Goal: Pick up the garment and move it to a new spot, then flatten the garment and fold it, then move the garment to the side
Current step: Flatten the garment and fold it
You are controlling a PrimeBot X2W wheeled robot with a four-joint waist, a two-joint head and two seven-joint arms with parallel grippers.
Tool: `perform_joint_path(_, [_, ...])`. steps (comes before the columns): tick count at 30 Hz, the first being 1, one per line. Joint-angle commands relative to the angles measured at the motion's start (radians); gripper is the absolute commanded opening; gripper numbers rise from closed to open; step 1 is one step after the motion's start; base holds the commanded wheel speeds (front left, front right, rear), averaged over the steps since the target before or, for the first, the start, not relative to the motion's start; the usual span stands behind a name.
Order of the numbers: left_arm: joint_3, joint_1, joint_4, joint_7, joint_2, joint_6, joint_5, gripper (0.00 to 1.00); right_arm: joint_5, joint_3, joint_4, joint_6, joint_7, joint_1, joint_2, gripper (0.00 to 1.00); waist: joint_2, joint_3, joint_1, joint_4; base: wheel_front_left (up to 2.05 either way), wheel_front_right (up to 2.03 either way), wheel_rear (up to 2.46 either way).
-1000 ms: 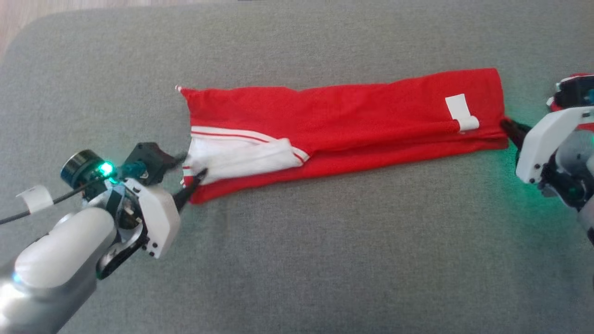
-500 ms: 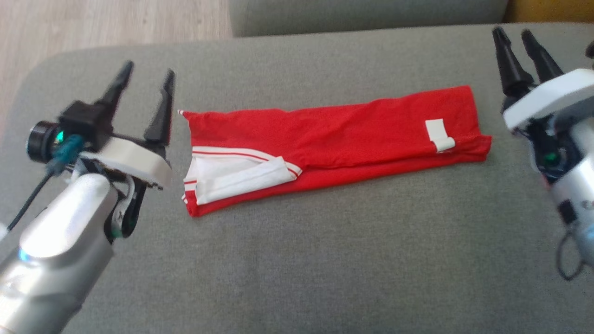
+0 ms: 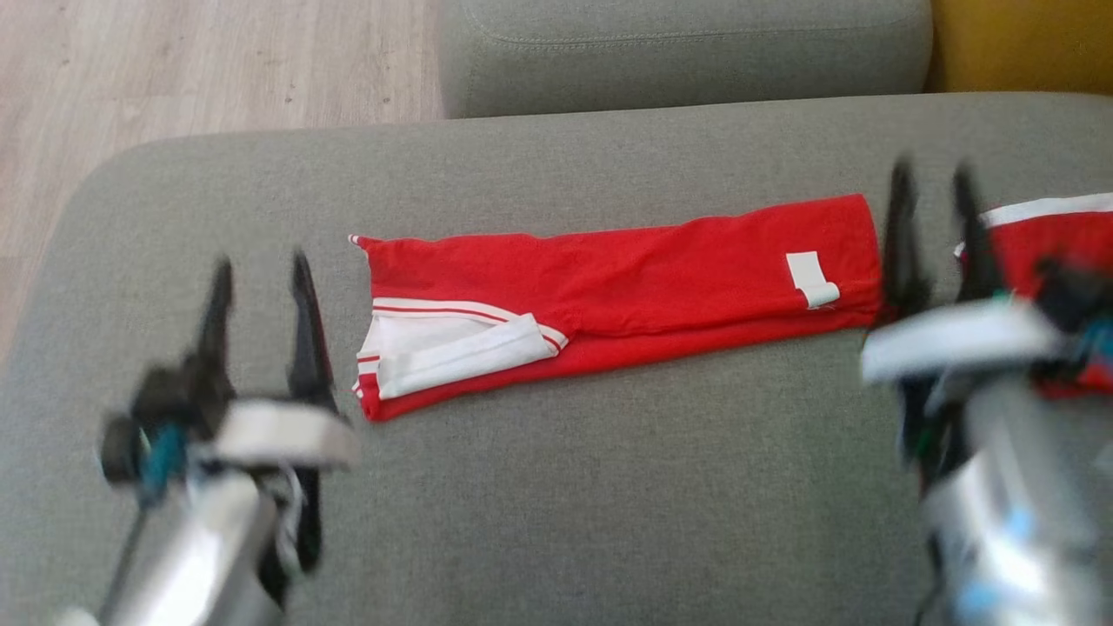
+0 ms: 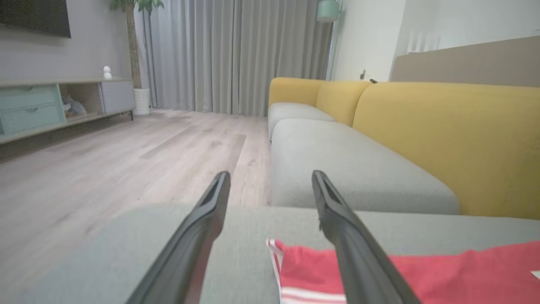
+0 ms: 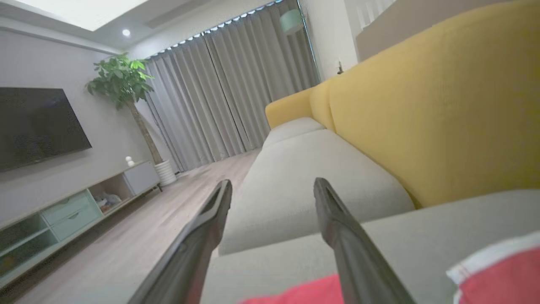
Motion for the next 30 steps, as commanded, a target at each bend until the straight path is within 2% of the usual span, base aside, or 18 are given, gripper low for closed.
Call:
perform_joint_path(1, [0.072, 0.017, -0.036, -0.009, -0.011, 0.004, 0.020, 1.00, -0.065, 0.001, -0.066, 0.007, -0.006, 0.048, 0.037, 1.00, -0.0001, 0.000, 0.0001, 0.003, 0.00, 0.00, 0.00])
perform_joint_path(5, [0.129, 0.117, -0.043, -0.009, -0.071, -0.016, 0.070, 1.00, -0.122, -0.023, -0.111, 0.007, -0.006, 0.165, 0.062, 1.00, -0.0001, -0.002, 0.0001, 0.010, 0.00, 0.00, 0.00])
perform_joint_path(9, [0.198, 0.207, -0.042, -0.009, -0.135, -0.056, 0.141, 1.00, -0.091, -0.013, -0.141, 0.007, -0.006, 0.250, 0.064, 1.00, -0.0001, 0.001, 0.0001, 0.019, 0.00, 0.00, 0.00])
perform_joint_path(13, [0.261, 0.233, -0.030, -0.009, -0.188, -0.125, 0.209, 1.00, -0.110, -0.020, -0.158, 0.007, -0.006, 0.268, 0.065, 1.00, -0.0001, 0.020, 0.0001, 0.030, 0.00, 0.00, 0.00])
perform_joint_path(17, [0.288, 0.200, -0.018, -0.009, -0.217, -0.170, 0.256, 1.00, -0.162, -0.041, -0.136, 0.007, -0.006, 0.226, 0.065, 1.00, -0.0001, 0.054, 0.0001, 0.042, 0.00, 0.00, 0.00])
perform_joint_path(22, [0.314, 0.161, -0.002, -0.009, -0.244, -0.208, 0.300, 1.00, -0.240, -0.131, 0.020, 0.007, 0.009, 0.103, 0.065, 1.00, -0.0001, 0.105, 0.0001, 0.054, 0.00, 0.00, 0.00])
perform_joint_path(30, [0.337, 0.119, 0.033, -0.009, -0.278, -0.256, 0.345, 1.00, -0.367, -0.383, 0.354, 0.007, 0.078, -0.095, 0.065, 1.00, -0.0001, 0.164, 0.0001, 0.087, 0.00, 0.00, 0.00])
